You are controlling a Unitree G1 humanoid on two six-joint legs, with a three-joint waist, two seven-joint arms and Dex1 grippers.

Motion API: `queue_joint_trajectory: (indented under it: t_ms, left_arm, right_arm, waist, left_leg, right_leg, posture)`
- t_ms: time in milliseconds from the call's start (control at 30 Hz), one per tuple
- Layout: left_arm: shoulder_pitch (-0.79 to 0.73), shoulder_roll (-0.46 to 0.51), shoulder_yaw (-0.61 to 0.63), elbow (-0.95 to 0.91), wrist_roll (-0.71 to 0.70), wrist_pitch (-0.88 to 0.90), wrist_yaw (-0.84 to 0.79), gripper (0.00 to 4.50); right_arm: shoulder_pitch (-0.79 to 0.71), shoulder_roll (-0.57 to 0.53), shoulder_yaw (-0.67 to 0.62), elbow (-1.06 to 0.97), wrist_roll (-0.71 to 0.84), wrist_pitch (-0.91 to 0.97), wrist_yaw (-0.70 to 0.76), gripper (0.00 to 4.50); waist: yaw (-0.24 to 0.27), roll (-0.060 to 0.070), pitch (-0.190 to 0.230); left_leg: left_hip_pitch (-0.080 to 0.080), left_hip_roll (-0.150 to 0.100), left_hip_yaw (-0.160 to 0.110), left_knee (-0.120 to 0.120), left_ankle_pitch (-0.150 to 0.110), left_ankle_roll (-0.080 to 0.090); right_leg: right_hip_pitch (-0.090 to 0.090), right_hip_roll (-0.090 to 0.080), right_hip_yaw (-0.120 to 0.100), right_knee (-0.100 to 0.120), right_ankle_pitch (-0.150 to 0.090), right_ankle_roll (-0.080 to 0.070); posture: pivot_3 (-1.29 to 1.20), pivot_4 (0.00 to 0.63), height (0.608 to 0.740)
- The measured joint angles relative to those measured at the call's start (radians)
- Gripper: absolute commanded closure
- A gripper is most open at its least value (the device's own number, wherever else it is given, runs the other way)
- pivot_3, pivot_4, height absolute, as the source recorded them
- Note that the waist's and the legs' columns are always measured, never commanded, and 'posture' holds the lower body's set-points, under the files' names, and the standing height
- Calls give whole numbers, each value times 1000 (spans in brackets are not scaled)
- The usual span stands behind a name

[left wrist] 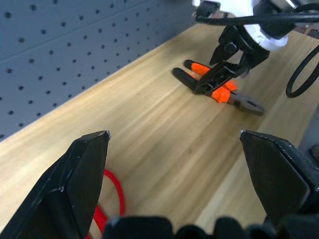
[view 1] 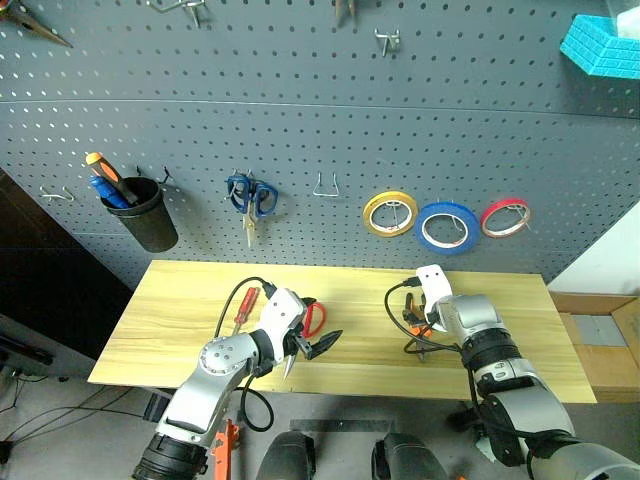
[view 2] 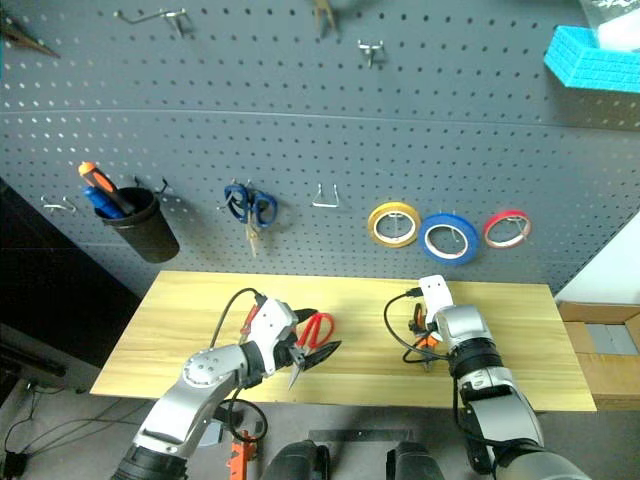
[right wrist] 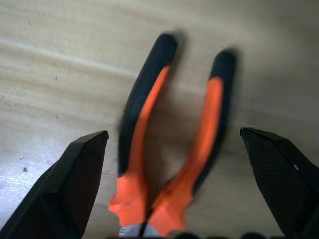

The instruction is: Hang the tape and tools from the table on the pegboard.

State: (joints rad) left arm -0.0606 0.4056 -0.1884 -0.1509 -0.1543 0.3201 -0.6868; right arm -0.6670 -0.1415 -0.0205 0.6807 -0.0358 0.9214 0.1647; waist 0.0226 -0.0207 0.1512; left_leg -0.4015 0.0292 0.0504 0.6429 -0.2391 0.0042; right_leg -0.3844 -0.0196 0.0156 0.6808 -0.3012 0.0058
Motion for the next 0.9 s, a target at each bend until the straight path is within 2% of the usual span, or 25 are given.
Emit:
queue_joint_trajectory:
  t_ms: [267, 367, 467, 667, 800, 900]
  left_arm:
    - [29, 10, 2, -43, -2, 23, 2, 0]
    - [39, 14, 4, -60, -4, 32, 1, 0]
    - [43, 15, 9, -76, -20, 47, -2, 0]
    - [34, 4, 32, -91, -75, 61, -4, 0]
    - [16, 1, 46, -90, -97, 63, -4, 0]
    - [14, 4, 105, -103, -159, 98, -1, 0]
  right_arm:
    - [-102, 14, -157, 171, 72, -10, -128, 85]
    - [-123, 2, -188, 224, 94, -44, -156, 690]
    - [-136, -9, -196, 260, 99, -70, -167, 1608]
    - [-139, -9, -190, 262, 106, -72, -166, 1648]
    - [-91, -14, -130, 172, 96, -52, -122, 1648]
    - [116, -70, 15, -212, 105, -5, 22, 1648]
  waist:
    - [1, -1, 10]
    - [2, -3, 11]
    - [2, -4, 12]
    - [2, -4, 12]
    - [2, -4, 12]
    - [5, -2, 10]
  left_leg:
    - [0, 0, 0, 0, 0, 0]
    - [1, 0, 0, 0, 0, 0]
    - [1, 0, 0, 0, 0, 0]
    - [1, 0, 0, -1, 0, 0]
    - [0, 0, 0, -2, 0, 0]
    - [-8, 0, -2, -2, -1, -1]
  right_leg:
    - [0, -1, -1, 0, 0, 0]
    - [1, -1, -1, -1, 0, 0]
    - [1, -1, -1, -1, 0, 0]
    - [1, -1, -1, -1, 0, 0]
    - [0, -1, -1, -1, 0, 1]
    - [-7, -1, -1, -1, -2, 4]
  posture:
    - [208, 198, 740]
    - [208, 198, 740]
    - [200, 191, 740]
    - [184, 171, 740]
    - [173, 136, 740]
    - [165, 108, 740]
